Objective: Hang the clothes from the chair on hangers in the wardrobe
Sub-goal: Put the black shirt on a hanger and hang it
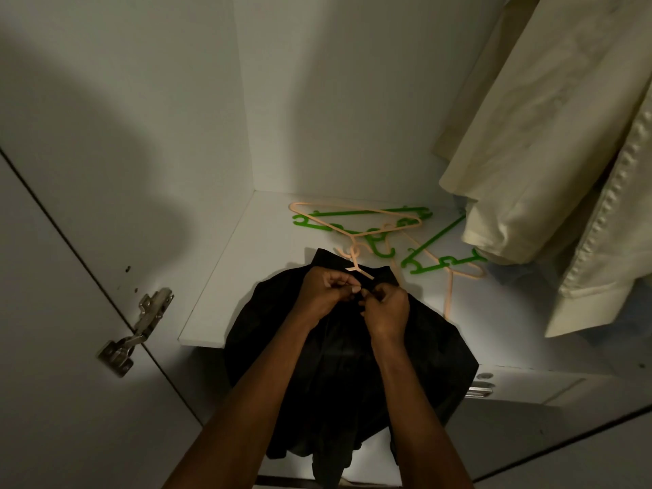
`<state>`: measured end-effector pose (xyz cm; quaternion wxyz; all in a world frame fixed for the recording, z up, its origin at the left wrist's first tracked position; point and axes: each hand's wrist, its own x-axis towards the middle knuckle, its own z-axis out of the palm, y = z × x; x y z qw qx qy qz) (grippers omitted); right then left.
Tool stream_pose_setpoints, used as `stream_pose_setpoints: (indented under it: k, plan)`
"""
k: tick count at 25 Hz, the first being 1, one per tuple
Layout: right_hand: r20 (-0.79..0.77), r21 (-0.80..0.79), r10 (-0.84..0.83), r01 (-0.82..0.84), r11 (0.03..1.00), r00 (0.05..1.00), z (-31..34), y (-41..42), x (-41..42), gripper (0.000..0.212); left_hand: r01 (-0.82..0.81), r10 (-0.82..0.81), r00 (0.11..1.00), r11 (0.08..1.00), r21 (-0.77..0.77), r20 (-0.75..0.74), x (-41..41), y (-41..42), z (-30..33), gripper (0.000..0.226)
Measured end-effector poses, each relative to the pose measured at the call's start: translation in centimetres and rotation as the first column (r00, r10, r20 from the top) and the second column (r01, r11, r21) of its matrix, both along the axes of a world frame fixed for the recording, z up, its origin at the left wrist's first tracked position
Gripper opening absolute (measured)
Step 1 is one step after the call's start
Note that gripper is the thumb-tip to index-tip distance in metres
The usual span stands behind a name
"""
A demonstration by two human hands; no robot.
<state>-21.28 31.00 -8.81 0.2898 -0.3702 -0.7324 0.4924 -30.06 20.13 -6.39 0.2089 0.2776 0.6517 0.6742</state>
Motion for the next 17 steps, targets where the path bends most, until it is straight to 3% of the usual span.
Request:
stream_pose_setpoints:
  k: [10,17]
  plan:
    - [-0.006,0.091,-0.039,0.04,0.995,0.999,1.8,-1.3,0.9,0.023,0.002,-0.005,0.999,0.998,-0.056,-0.048,0.5,-0.2,0.7,0.01]
    - [-0.141,-0.069,0.007,-0.017,0.997,0.99,1.5,-1.2,0.6,0.015,-0.076,0.075,0.997,0.997,-0.023,-0.028,0.5,0.2,0.3,0.011]
